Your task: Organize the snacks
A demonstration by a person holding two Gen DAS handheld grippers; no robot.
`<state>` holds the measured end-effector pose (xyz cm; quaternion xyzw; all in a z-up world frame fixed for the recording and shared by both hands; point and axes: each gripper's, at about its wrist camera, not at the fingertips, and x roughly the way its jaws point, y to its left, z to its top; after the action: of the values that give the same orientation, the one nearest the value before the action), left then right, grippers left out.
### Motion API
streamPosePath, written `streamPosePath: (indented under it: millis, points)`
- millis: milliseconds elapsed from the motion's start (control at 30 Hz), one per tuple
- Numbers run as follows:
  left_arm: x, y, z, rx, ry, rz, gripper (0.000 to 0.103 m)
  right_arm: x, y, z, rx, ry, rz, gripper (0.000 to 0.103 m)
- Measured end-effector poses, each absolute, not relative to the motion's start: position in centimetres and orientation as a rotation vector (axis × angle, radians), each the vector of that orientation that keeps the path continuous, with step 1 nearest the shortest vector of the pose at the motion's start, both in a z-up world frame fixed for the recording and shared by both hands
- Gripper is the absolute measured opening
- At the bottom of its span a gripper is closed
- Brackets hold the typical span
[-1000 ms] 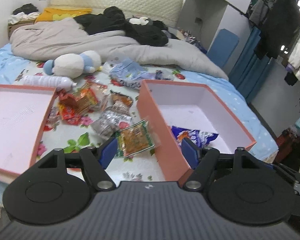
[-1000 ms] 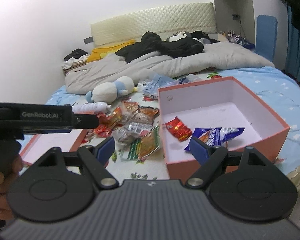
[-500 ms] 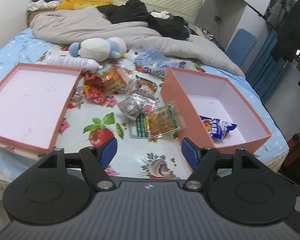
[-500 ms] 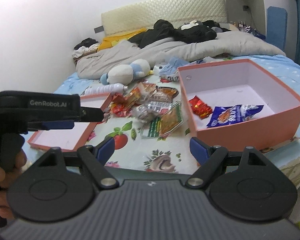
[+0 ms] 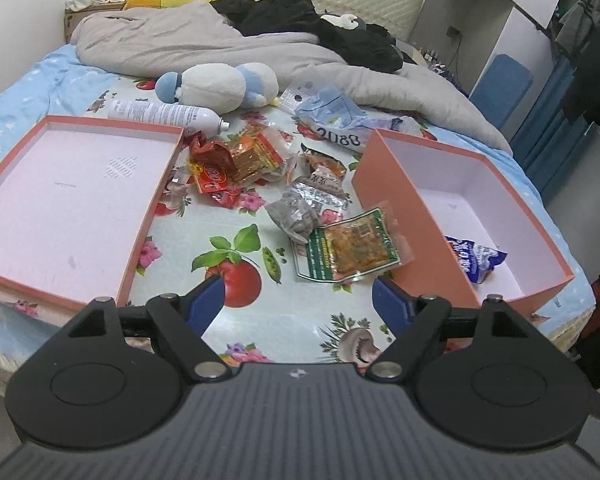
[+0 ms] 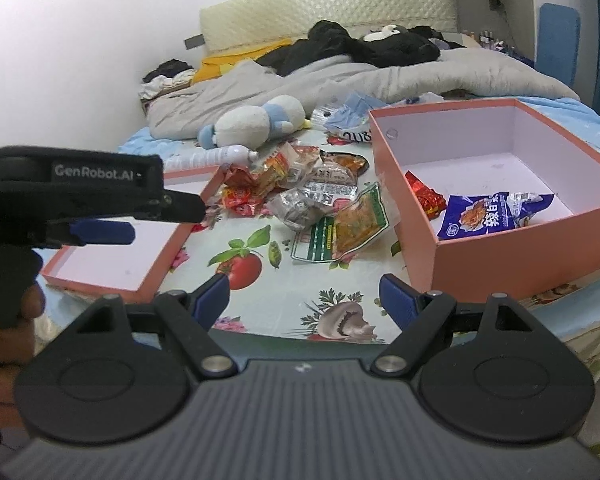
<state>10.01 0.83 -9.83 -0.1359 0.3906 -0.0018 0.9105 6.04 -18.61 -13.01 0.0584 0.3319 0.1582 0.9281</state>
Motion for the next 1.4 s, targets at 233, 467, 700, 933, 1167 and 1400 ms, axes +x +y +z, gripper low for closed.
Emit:
streamPosePath:
  millis: [233, 467, 700, 933, 1167, 1400]
  points:
    - [13.3, 3.5, -12.7, -0.276, 0.814, -0.015, 0.084, 7.5, -15.7, -14.7, 0.123, 0.643, 0.308, 0.083]
    - [18.1, 6.5, -15.5, -0.340, 0.853, -0.046, 0.084, 10.3, -12.7, -16.9, 0.122, 0.610, 0.255, 0.083]
    - [23.3, 6.6, -17.8, -0.368, 0.907, -0.112, 0.084, 14.2, -12.4, -19.3, 0.154, 0.642, 0.128, 0.082]
    - [27.7, 4.2, -19.6, -0.372, 0.965, -0.175, 0.084, 17.5, -13.1, -20.8, 0.177, 0.680, 0.057, 0.082]
    - [31.0, 2.7, -21.4, -0.371, 1.009, -0.216, 0.083, 19.8, -13.2, -22.2, 0.177, 0.708, 0.003, 0.082]
    - [33.0, 2.8, -22.4, -0.376, 1.030, -0.201, 0.083, 21.2, -13.5, -23.1, 0.173, 0.721, -0.009, 0.080]
